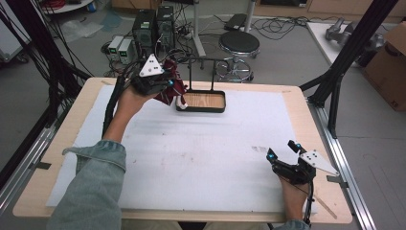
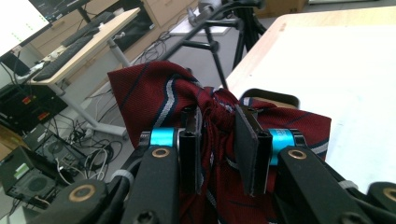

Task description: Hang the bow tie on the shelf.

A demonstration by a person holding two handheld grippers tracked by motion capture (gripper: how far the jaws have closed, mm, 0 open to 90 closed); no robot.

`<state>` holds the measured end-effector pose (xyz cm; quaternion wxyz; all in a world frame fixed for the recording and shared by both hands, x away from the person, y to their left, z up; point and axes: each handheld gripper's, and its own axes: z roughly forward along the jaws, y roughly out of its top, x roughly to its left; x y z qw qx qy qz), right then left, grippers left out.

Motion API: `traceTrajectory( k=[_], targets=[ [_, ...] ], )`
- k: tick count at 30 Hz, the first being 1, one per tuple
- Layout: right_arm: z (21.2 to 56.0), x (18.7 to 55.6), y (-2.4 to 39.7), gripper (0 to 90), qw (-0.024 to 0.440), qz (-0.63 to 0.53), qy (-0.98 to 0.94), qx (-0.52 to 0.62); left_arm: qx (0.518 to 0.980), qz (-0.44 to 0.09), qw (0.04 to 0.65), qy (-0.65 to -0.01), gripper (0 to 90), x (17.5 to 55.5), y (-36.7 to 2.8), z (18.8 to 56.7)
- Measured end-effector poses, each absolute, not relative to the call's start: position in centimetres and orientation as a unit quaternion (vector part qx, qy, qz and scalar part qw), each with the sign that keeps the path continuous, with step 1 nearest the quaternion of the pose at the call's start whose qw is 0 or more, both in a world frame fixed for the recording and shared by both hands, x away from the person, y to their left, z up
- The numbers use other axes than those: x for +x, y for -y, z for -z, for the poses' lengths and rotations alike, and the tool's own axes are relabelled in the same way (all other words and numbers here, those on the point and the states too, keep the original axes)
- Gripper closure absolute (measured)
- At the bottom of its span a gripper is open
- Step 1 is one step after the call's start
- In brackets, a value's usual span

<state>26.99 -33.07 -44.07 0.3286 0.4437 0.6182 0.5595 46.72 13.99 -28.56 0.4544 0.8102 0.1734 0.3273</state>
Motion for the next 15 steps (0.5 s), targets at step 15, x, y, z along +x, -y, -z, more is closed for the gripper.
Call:
traceTrajectory(
  k=[15],
  targets=[
    [44.1,27.0,33.0,11.4,0.327,-0.561,-0.62,0.441,0.824,-0.336,0.412,-0.199,72.3,50.9,-13.8,28.4]
  ],
)
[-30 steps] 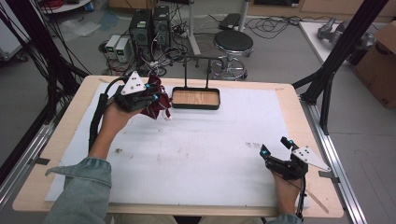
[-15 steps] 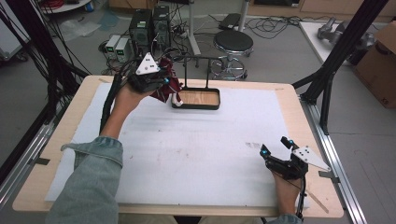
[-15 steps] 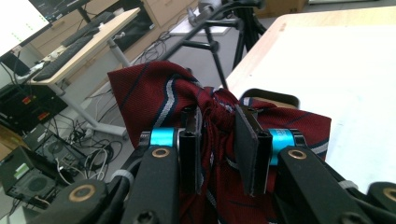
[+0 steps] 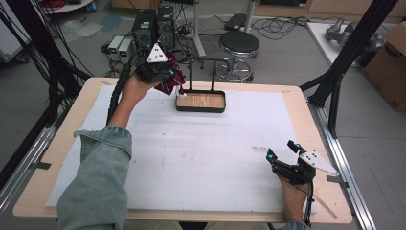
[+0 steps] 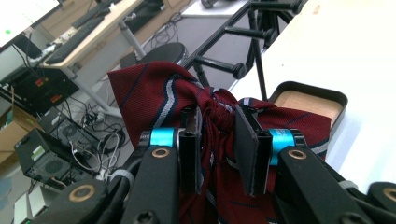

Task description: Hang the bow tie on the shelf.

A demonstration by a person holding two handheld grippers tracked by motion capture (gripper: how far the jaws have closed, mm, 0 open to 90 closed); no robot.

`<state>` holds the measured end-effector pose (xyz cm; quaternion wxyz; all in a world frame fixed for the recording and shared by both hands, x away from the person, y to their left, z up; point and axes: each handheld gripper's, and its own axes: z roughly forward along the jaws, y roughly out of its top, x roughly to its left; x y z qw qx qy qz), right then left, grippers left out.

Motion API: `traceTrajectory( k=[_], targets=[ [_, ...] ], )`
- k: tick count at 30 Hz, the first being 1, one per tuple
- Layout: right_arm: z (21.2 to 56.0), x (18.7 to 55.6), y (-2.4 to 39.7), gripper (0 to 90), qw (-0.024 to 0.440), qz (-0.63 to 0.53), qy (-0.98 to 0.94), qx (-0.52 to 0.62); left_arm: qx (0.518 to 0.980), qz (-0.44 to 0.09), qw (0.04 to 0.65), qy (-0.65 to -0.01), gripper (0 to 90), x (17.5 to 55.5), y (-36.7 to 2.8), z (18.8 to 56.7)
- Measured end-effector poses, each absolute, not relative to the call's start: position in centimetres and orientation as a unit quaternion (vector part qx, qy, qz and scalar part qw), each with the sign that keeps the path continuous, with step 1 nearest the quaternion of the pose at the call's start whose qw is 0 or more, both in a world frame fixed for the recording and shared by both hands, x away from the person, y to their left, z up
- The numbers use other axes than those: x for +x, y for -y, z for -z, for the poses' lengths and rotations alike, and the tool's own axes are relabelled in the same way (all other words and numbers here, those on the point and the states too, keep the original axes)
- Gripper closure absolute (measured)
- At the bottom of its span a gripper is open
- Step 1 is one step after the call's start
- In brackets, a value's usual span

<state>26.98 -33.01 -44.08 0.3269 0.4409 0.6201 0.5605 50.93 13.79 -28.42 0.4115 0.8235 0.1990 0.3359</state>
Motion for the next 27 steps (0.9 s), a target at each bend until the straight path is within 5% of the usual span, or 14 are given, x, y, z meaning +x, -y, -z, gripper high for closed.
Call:
traceTrajectory(
  k=[27],
  targets=[
    [44.1,27.0,33.0,11.4,0.326,-0.561,-0.622,0.438,0.826,-0.334,0.385,-0.242,72.1,53.1,-14.0,30.8]
  ],
)
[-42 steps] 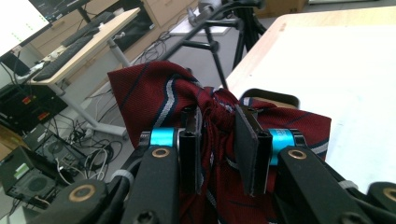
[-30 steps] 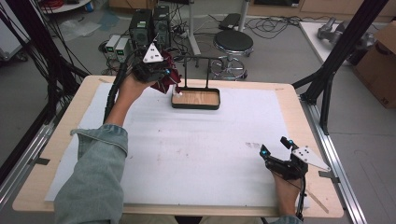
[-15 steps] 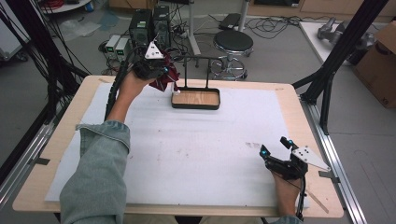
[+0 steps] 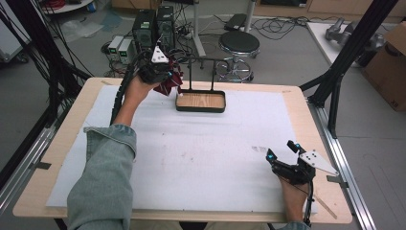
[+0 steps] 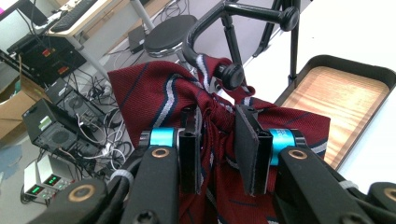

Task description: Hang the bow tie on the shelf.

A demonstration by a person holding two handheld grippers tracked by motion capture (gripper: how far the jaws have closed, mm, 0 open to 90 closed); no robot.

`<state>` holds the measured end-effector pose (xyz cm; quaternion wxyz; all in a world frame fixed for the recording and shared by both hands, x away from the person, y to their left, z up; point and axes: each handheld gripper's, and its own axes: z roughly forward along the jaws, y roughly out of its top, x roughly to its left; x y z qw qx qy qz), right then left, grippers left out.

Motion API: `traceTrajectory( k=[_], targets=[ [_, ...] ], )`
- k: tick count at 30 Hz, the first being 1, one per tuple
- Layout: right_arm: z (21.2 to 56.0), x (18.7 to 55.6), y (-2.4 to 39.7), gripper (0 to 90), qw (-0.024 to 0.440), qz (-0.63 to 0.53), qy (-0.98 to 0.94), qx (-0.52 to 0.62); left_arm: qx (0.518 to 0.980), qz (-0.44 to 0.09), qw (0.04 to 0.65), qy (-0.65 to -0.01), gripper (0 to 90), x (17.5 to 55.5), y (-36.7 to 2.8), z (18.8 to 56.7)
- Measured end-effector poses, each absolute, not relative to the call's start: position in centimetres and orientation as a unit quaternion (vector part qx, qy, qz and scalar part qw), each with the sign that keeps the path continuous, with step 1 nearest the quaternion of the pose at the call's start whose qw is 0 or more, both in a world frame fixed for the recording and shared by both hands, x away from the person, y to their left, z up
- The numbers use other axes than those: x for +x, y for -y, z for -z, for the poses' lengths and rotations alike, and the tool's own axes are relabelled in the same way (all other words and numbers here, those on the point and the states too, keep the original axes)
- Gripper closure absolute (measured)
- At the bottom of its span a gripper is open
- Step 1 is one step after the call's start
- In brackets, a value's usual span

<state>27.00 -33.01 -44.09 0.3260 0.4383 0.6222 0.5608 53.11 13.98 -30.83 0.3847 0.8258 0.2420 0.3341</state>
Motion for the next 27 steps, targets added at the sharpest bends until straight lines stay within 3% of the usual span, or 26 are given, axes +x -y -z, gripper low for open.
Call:
traceTrajectory(
  k=[17,27],
  targets=[
    [44.1,27.0,33.0,11.4,0.324,-0.561,-0.622,0.44,0.815,-0.33,0.401,-0.255,70.9,53.4,-13.7,32.2],
    [44.1,27.0,33.0,11.4,0.325,-0.56,-0.623,0.439,0.812,-0.324,0.412,-0.257,61.8,52.5,-14.7,32.2]
  ],
)
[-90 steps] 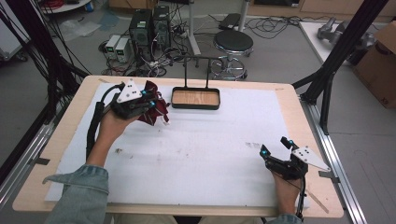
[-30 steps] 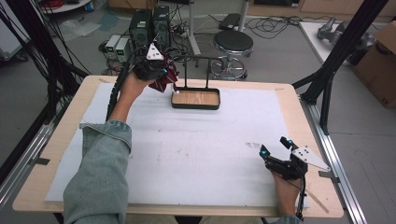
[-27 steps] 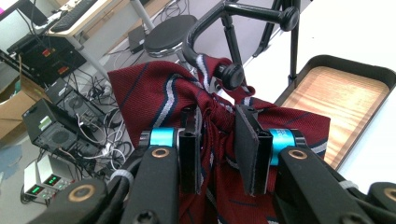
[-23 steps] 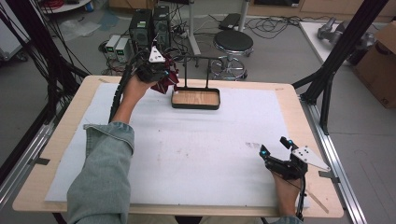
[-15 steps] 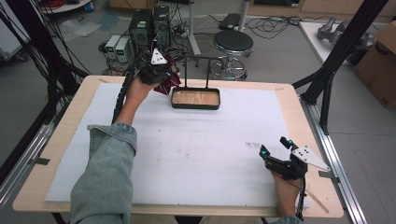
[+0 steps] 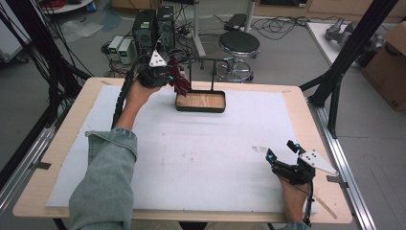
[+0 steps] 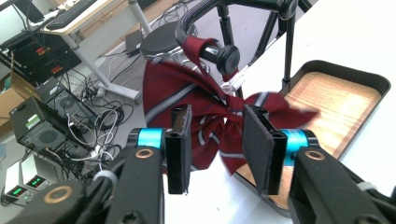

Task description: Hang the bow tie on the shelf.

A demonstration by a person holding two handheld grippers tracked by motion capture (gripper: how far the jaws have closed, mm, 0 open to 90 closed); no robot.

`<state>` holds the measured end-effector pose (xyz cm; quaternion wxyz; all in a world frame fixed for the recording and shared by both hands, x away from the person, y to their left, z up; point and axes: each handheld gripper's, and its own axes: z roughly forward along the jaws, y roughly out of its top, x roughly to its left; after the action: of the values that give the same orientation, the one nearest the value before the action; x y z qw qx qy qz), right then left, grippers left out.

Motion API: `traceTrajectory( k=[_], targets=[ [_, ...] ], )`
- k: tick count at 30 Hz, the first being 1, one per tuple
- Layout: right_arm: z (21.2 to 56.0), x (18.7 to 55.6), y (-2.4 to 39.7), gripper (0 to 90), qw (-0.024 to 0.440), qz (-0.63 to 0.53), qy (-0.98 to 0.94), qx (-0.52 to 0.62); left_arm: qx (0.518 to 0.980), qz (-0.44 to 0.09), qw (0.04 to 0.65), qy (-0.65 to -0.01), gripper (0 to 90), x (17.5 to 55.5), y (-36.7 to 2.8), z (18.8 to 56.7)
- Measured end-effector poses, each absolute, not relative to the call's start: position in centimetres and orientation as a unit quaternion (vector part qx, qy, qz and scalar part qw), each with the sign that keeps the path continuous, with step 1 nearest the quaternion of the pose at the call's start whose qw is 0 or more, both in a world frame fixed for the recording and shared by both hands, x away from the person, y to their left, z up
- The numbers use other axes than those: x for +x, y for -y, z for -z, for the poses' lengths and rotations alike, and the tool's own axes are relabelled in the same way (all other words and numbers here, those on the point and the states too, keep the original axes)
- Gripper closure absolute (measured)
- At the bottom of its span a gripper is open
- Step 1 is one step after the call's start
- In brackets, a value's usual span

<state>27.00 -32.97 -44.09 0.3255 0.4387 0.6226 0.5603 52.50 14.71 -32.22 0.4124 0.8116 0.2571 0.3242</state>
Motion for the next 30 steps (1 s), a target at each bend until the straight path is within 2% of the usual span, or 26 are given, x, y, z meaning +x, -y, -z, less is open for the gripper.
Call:
traceTrajectory(
  k=[8,16,30],
  targets=[
    [44.1,27.0,32.9,11.4,0.324,-0.561,-0.621,0.441,0.798,-0.326,0.433,-0.266,57.5,51.1,-16.4,31.8],
    [44.1,27.0,33.0,11.4,0.325,-0.562,-0.619,0.443,0.78,-0.335,0.448,-0.28,46.1,49.3,-18.0,30.8],
    [44.1,27.1,33.3,11.4,0.325,-0.564,-0.61,0.452,0.74,-0.354,0.489,-0.296,35.0,44.2,-21.4,29.9]
  ],
)
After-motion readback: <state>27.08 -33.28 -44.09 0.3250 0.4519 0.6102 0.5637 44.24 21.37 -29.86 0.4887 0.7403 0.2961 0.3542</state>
